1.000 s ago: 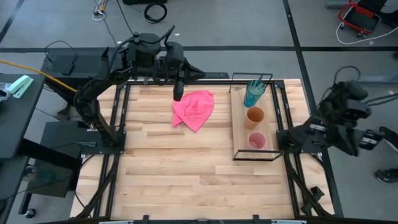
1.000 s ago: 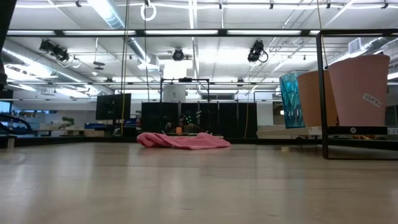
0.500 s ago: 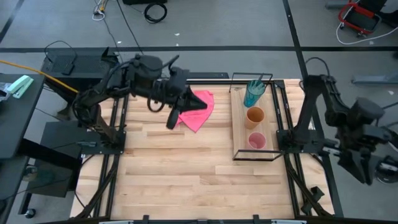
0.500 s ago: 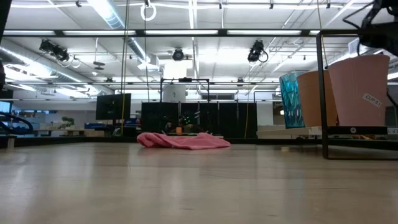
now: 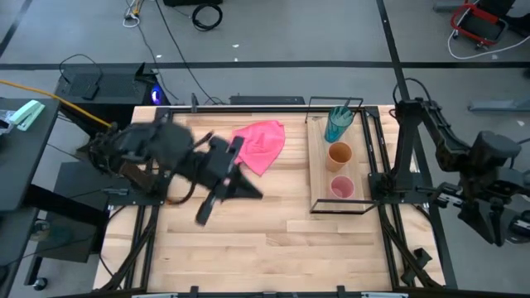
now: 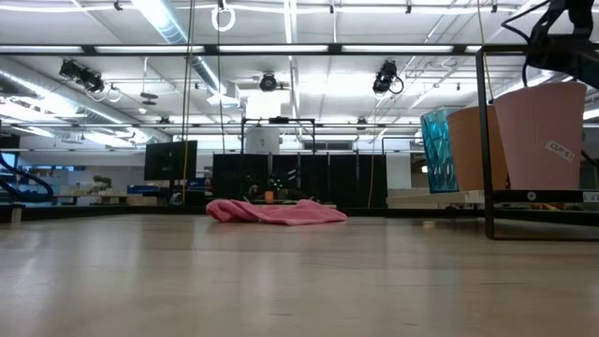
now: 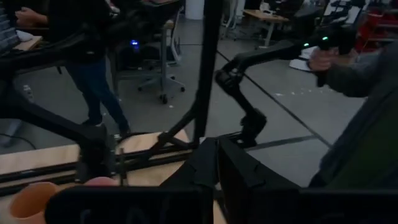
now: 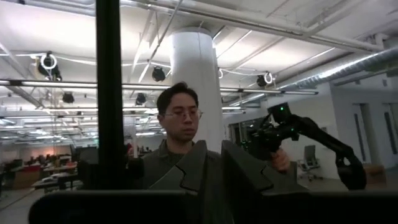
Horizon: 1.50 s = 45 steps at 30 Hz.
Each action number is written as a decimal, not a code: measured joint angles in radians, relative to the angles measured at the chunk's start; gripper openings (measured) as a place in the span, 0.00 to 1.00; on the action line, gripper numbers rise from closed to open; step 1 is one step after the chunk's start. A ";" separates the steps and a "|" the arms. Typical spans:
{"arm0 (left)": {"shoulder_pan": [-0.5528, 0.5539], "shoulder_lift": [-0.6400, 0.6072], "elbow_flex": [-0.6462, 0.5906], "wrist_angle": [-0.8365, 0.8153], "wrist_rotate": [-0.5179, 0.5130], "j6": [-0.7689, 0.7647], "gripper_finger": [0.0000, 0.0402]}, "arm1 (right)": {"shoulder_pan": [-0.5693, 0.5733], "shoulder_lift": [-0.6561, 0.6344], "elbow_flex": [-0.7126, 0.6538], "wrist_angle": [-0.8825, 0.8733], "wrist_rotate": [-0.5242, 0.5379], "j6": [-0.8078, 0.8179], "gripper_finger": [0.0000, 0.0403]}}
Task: Stack small to large cups/mugs on shelf
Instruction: Return to Home Position
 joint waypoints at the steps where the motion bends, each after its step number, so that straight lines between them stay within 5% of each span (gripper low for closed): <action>1: -0.030 -0.002 0.000 0.000 -0.032 -0.010 0.06 | 0.000 -0.005 -0.001 -0.012 -0.001 0.006 0.14; 16: -0.621 0.034 -0.001 -0.019 -1.062 -0.241 0.07 | 0.000 -0.026 -0.002 -0.095 -0.004 0.041 0.14; 19: -0.723 0.056 -0.002 -0.021 -1.191 -0.260 0.06 | 0.000 -0.035 -0.002 -0.112 -0.004 0.059 0.14; 32: -0.974 0.073 -0.001 0.010 -1.121 -0.410 0.09 | 0.000 -0.043 -0.002 -0.117 -0.004 0.054 0.14; 39: -1.031 0.062 -0.002 -0.021 -1.056 -0.332 0.07 | -0.001 -0.045 -0.002 -0.093 -0.004 -0.001 0.14; 45: -0.985 -0.001 0.000 -0.007 -0.746 -0.162 0.06 | -0.021 -0.051 -0.002 -0.068 -0.004 -0.036 0.14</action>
